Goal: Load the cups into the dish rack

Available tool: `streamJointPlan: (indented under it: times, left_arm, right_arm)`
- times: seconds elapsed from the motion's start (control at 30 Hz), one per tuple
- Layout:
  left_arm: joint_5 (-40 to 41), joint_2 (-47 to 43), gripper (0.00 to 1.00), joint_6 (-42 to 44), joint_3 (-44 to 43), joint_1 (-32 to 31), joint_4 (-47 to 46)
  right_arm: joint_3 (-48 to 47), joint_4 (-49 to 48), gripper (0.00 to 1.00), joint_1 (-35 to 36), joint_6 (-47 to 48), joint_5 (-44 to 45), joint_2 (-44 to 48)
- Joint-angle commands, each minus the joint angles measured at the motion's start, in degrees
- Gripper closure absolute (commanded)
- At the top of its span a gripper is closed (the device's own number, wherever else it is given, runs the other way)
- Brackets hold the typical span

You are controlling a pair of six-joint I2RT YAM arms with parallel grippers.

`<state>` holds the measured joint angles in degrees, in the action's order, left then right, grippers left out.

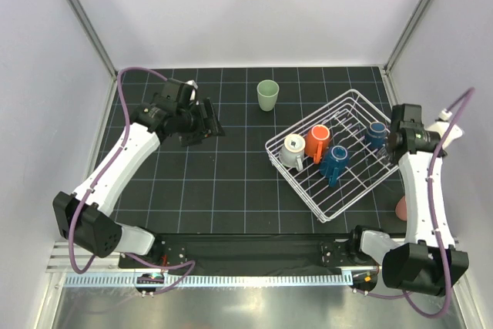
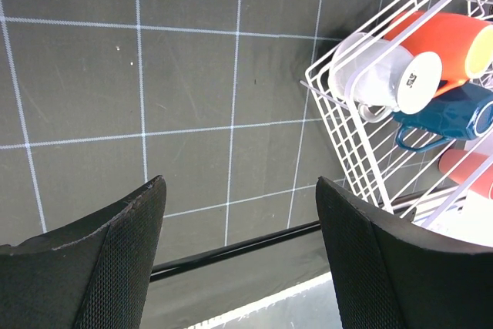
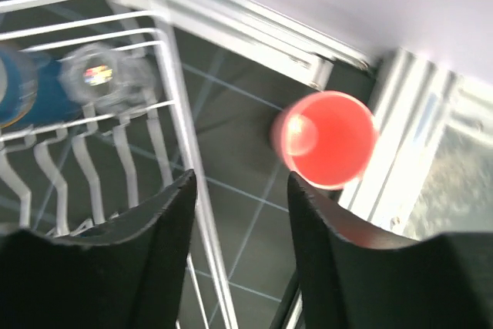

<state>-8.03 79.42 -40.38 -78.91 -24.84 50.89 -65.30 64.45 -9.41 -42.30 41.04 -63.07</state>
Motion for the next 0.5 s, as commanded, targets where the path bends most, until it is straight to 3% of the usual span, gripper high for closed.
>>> streamJointPlan:
  times: [0.0, 0.2, 0.47]
  left_arm:
    - [-1.63, 0.56, 0.24, 1.71, -2.65, 0.14, -0.62]
    - [-3.04, 0.56, 0.24, 1.97, -2.91, 0.23, -0.01]
    - [-2.25, 0.83, 0.24, 4.25, -3.53, 0.41, 0.70]
  right_arm:
    - [2.10, 4.71, 0.46, -4.64, -9.36, 3.26, 2.42]
    - [5.53, 3.94, 0.46, -8.86, -12.71, 6.25, 2.78]
    - [11.42, -4.41, 0.46, -14.58, -9.38, 3.88, 1.63]
